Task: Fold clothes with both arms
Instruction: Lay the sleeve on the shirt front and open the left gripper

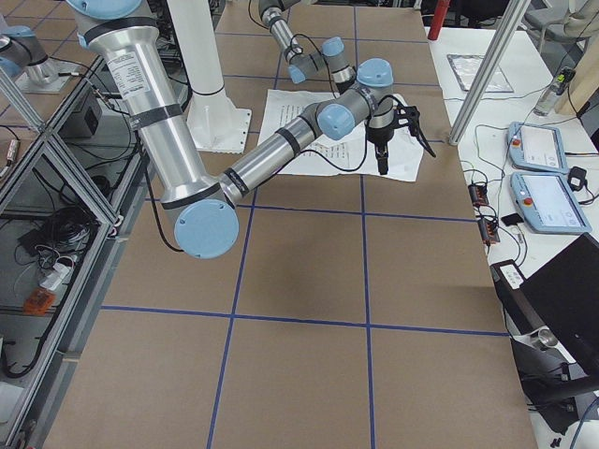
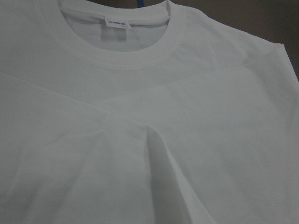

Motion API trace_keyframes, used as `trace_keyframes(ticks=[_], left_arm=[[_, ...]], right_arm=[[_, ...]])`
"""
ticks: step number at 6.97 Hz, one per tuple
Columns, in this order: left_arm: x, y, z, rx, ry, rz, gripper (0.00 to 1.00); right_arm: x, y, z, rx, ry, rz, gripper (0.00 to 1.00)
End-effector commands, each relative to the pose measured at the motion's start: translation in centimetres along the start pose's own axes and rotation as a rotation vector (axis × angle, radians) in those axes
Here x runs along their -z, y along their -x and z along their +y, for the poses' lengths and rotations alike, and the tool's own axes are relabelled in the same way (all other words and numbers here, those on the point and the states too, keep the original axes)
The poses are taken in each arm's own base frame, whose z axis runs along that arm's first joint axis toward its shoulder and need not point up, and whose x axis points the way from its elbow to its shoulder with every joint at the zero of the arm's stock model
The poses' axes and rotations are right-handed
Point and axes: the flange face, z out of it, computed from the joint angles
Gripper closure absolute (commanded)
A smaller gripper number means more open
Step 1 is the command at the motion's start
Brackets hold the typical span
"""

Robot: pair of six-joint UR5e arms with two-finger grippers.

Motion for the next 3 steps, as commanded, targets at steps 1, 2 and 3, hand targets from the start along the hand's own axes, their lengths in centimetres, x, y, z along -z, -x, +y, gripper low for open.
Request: trace_keyframes(ticks=[1, 2, 3], left_arm=[[-0.46, 1.89, -1.35, -0.027, 0.018, -0.094, 0.0], [-0.75, 1.85, -1.14, -0.038, 0.035, -0.122, 0.0], [-1.1, 1.52, -0.54, -0.04, 0.053, -0.139, 0.0]], right_arm=[[-0.07, 0.0, 0.09, 0.0, 0.002, 0.0, 0.0], [-0.12, -0.08, 0.12, -0.001, 0.002, 0.001, 0.0], [-0.16, -0.15, 0.16, -0.002, 0.003, 0.002, 0.0]])
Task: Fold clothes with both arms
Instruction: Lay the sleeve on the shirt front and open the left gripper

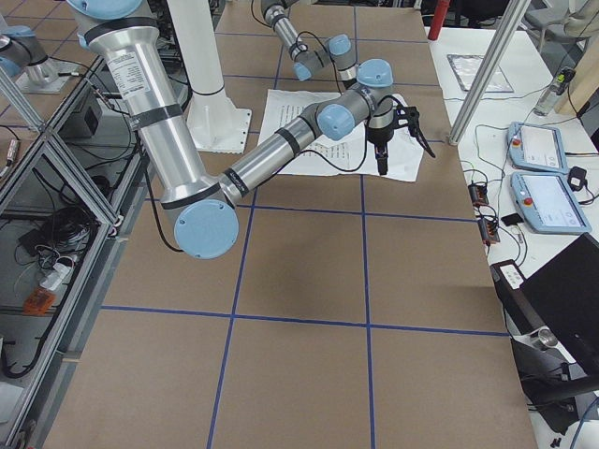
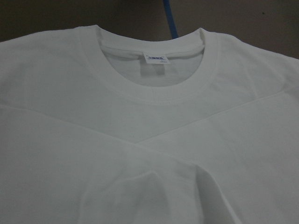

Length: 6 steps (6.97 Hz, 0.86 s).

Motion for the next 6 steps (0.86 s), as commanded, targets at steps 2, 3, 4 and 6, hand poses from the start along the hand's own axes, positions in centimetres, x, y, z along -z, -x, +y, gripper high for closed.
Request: trace_keyframes(ticks=[2, 3, 4, 6], left_arm=[[-1.5, -2.8, 4.6, -0.038, 0.077, -0.021, 0.0], [-1.6, -3.7, 5.7, -0.046, 0.089, -0.012, 0.0], [-1.3, -5.3, 6.1, -0.048, 0.094, 0.008, 0.0], [0.7, -12.0, 4.9, -0.014, 0.096, 0.056, 0.0]], right_arm=[[-0.1, -0.2, 0.1, 0.0, 0.002, 0.002, 0.0], [-0.1, -0.2, 0.1, 0.0, 0.002, 0.002, 0.0], [-0.2, -0.3, 0.1, -0.003, 0.002, 0.005, 0.0], [-0.2, -0.4, 0.1, -0.004, 0.0, 0.009, 0.0]])
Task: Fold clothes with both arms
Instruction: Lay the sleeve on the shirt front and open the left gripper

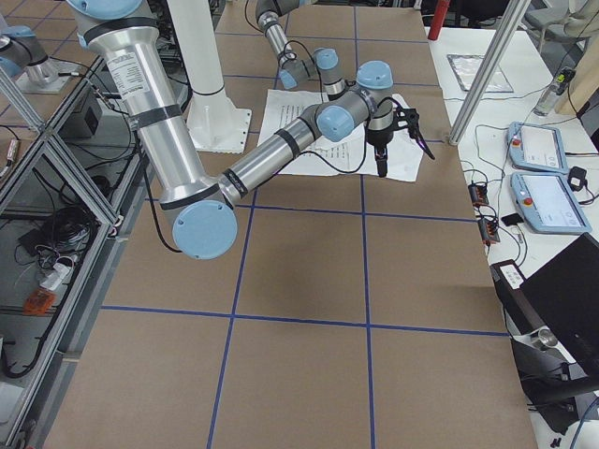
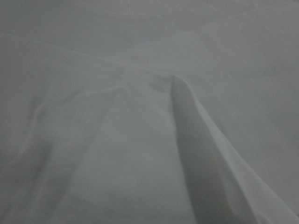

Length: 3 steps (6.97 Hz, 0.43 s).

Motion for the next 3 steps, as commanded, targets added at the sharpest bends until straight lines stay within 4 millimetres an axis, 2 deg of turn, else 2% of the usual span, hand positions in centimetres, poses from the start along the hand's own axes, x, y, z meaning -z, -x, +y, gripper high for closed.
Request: trace_keyframes(ticks=[1, 2, 3], left_arm=[[0.8, -6.6, -1.6, 0.036, 0.006, 0.028, 0.0], [0.1, -9.6, -1.4, 0.062, 0.02, 0.031, 0.0], [-0.4, -11.0, -2.1, 0.086, 0.023, 0.022, 0.0]], right_arm=[[-0.2, -0.2, 0.0, -0.003, 0.003, 0.004, 0.0], [-0.4, -0.3, 0.0, -0.003, 0.005, 0.006, 0.0], [-0.5, -0.2, 0.0, -0.003, 0.007, 0.007, 0.0]])
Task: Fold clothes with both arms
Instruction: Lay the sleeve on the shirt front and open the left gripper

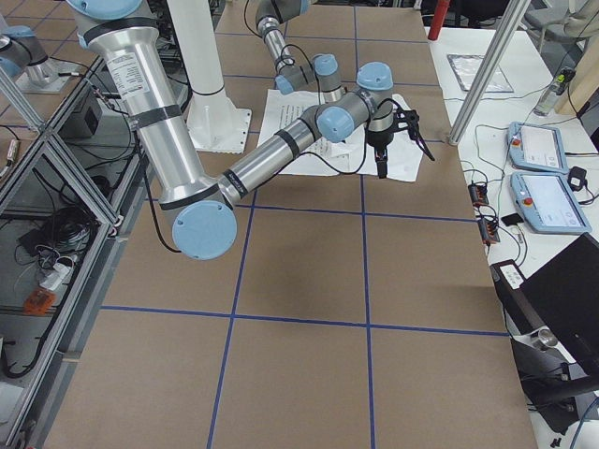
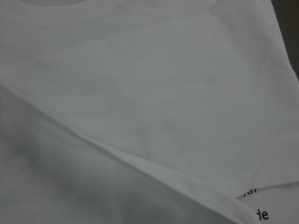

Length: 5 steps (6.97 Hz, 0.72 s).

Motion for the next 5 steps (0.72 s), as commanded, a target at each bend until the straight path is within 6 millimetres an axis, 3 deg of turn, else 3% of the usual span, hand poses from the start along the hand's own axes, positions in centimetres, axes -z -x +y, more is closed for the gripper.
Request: trace_keyframes(ticks=[1, 2, 4, 5], left_arm=[[-0.6, -2.3, -0.4, 0.026, 0.004, -0.005, 0.0], [-0.1, -2.4, -0.8, 0.024, 0.002, 0.004, 0.0], [3.5, -2.6, -3.1, 0.024, 0.015, 0.006, 0.0], [6.1, -1.0, -2.6, -0.022, 0.02, 0.004, 0.0]], right_arm=[[-0.2, 0.5, 0.1, 0.006, 0.003, -0.002, 0.0], [-0.4, 1.1, 0.2, 0.014, 0.004, -0.005, 0.0], [-0.9, 3.0, 1.6, -0.031, 0.002, -0.007, 0.0], [-2.0, 4.9, 3.4, -0.037, -0.004, 0.007, 0.0]])
